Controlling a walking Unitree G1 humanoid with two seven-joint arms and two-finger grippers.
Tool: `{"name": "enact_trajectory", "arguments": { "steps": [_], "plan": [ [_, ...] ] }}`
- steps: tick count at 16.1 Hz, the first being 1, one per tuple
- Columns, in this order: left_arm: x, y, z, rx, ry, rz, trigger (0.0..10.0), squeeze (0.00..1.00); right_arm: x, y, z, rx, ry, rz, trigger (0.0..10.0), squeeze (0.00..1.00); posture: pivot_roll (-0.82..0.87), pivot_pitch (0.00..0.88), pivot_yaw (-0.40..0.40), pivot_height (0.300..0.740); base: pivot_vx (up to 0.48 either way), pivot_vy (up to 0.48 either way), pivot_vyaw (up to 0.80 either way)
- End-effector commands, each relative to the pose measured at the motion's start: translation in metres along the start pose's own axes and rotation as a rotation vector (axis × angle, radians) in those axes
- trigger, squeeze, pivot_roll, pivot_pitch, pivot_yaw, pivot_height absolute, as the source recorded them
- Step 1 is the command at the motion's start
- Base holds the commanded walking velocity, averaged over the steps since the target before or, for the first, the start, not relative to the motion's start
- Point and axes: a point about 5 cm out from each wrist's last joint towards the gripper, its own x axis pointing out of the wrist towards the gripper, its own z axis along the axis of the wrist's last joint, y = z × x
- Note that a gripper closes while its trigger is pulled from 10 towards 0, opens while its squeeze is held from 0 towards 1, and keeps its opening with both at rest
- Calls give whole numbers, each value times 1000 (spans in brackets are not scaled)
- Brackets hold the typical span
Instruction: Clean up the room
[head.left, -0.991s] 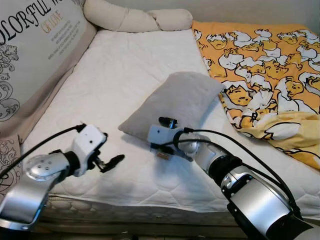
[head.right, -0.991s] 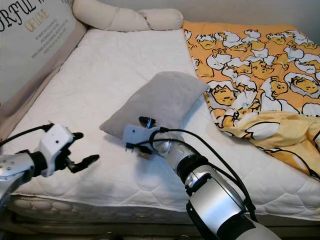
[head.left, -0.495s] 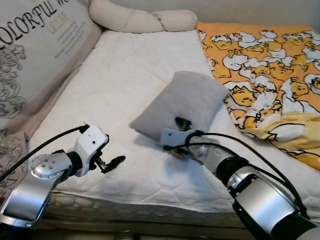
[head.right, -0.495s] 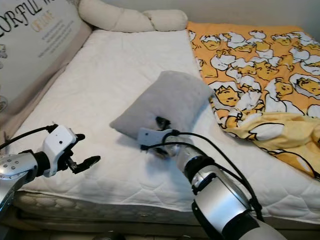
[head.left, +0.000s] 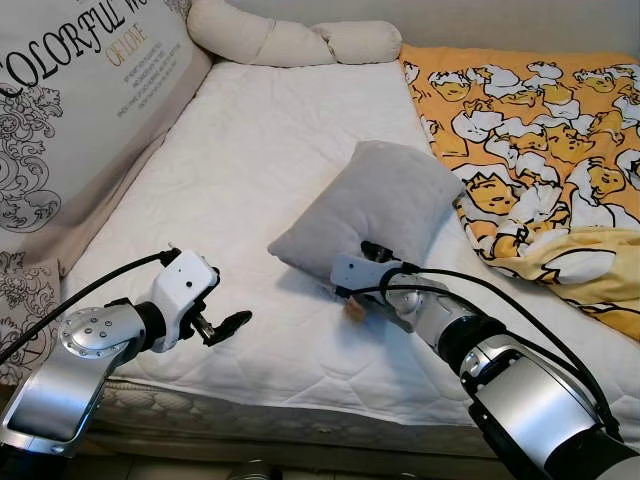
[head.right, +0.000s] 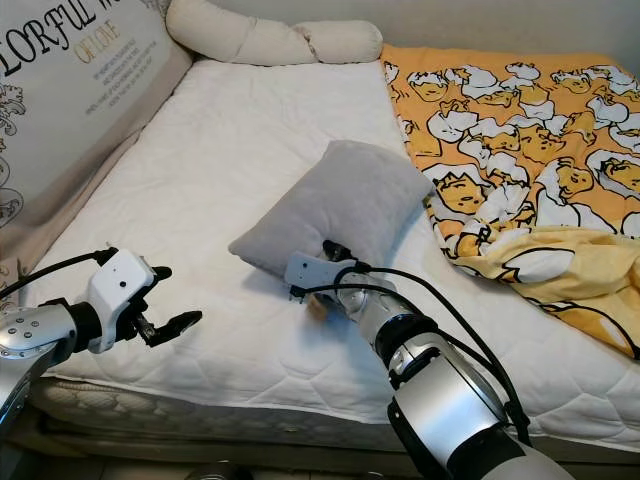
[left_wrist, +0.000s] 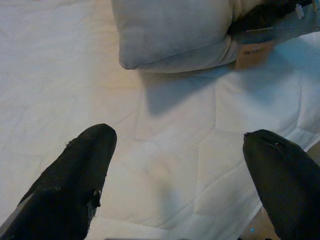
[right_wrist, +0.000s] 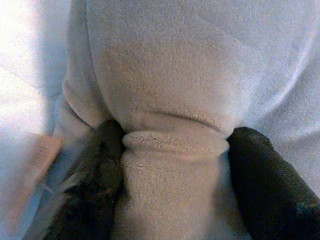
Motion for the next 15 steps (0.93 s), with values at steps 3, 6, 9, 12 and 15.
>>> {"name": "enact_trajectory", "arguments": {
  "steps": [3, 6, 9, 12, 15],
  "plan": [
    [3, 0, 1, 6, 3, -6, 10000, 0, -3, -2, -17, 43, 63, -15, 0, 0, 74, 0, 40, 740, 0, 0, 0],
    [5, -1, 1, 5, 3, -9, 10000, 0, -3, -5, -18, 83, 62, -10, 0, 0, 66, 0, 41, 740, 0, 0, 0],
    [7, -2, 1, 6, 2, -15, 10000, 0, -3, -5, -18, 78, 63, 8, 0, 0, 62, 0, 45, 740, 0, 0, 0],
    [10, -1, 2, 10, 3, -20, 10000, 0, -4, -5, -21, 93, 67, 11, 0, 0, 51, 0, 53, 740, 0, 0, 0],
    [12, -3, 1, 9, 1, -27, 10000, 0, -5, -7, -25, 92, 71, 11, 0, 0, 39, 0, 57, 740, 0, 0, 0]
  ]
}}
